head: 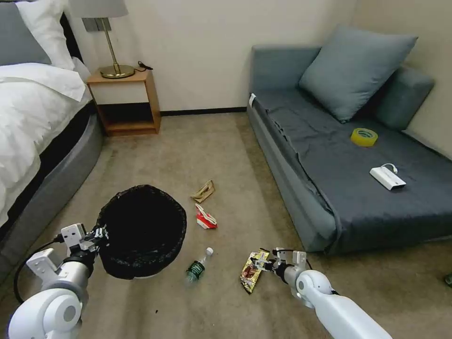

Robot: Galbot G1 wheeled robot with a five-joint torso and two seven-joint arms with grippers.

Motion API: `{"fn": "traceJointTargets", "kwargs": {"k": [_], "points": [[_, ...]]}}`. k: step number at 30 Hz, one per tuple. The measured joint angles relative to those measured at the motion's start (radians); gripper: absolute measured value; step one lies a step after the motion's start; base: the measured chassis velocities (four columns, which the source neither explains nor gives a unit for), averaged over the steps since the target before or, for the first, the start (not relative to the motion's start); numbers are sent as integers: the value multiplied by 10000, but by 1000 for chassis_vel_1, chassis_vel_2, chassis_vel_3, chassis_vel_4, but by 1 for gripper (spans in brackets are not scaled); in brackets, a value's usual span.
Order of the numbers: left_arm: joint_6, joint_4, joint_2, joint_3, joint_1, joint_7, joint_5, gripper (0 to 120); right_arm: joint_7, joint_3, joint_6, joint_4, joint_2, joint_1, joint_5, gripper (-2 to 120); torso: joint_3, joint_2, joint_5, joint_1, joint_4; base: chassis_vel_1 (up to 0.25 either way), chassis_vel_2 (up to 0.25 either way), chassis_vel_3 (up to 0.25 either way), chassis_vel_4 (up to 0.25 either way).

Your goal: Pick up the trash bin, then pick up the garbage on the floor and place it into the trash bin.

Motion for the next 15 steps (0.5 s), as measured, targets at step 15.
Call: {"fn": "traceJointTargets", "kwargs": {"k": [15], "points": [[-199, 45, -109, -174, 160, 248, 38, 5, -482, -142, 520, -738, 822, 110, -1017, 100, 0, 0, -1, 0, 0, 0, 0, 0, 0]]}}
